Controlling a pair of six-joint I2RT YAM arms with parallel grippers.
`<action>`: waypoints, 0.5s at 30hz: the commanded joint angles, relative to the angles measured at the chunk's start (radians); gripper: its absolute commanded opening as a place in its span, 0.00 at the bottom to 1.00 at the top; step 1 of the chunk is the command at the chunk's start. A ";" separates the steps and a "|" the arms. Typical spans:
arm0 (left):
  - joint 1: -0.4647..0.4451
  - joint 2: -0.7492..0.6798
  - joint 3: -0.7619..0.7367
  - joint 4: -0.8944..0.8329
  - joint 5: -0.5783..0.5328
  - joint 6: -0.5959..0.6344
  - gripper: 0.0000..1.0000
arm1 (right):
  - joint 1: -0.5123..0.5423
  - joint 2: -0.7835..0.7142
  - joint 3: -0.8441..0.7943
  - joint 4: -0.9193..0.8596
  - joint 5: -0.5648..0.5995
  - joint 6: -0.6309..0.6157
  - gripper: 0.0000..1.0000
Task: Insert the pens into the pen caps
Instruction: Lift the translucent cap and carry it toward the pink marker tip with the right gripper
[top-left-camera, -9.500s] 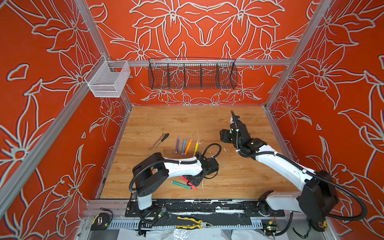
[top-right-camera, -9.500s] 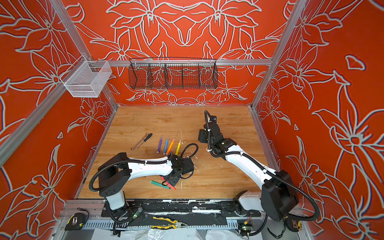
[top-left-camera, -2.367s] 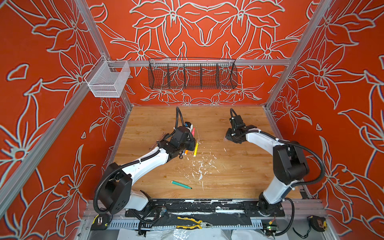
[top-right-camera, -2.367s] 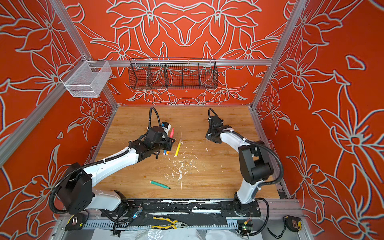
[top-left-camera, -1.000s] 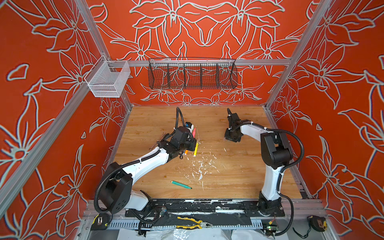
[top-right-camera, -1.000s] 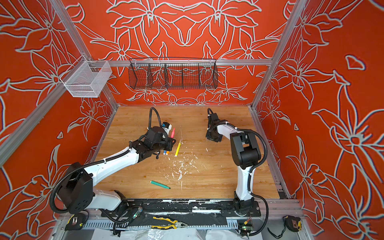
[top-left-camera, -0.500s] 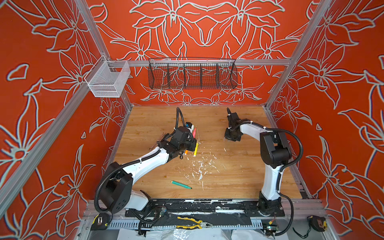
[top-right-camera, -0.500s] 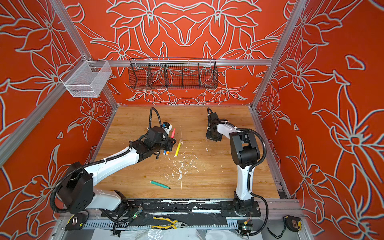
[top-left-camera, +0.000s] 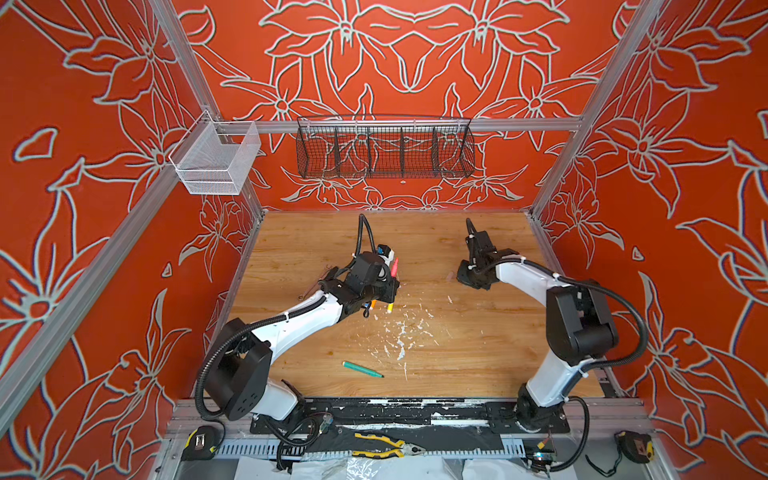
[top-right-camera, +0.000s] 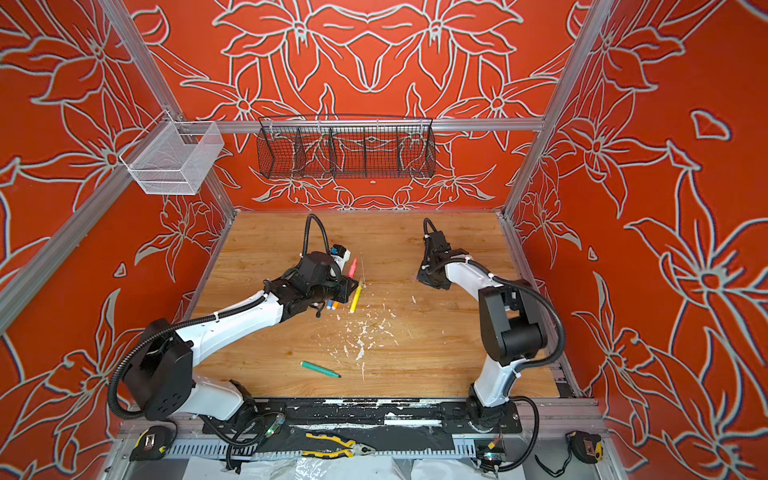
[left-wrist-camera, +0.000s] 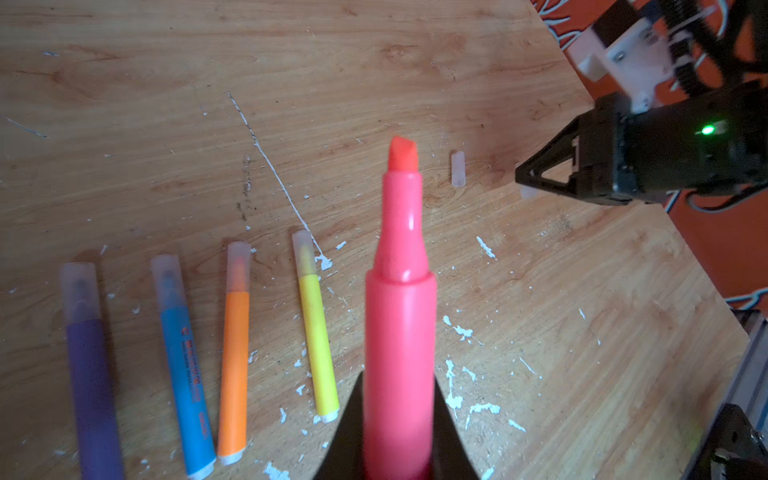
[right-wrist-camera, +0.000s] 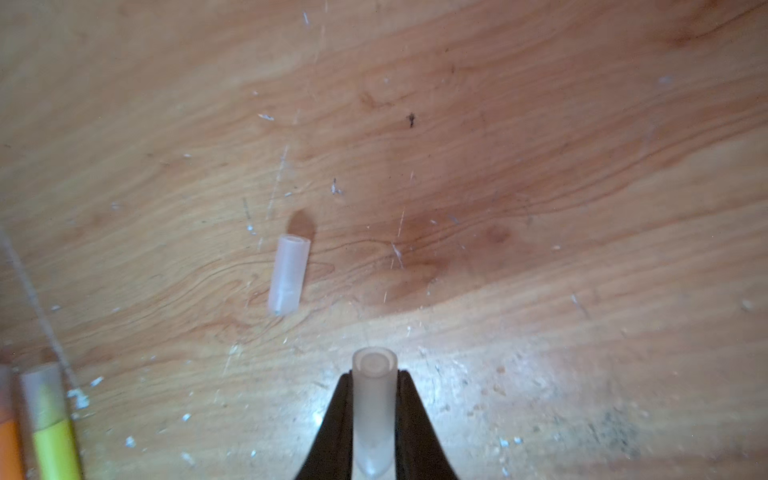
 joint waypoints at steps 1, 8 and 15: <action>-0.008 0.007 0.017 0.029 0.041 0.010 0.00 | -0.001 -0.131 -0.036 0.032 -0.012 0.061 0.10; -0.011 -0.019 -0.013 0.075 0.094 0.010 0.00 | 0.120 -0.364 -0.132 0.123 -0.068 0.180 0.10; -0.014 -0.039 -0.034 0.113 0.157 0.013 0.00 | 0.206 -0.494 -0.266 0.511 -0.169 0.259 0.10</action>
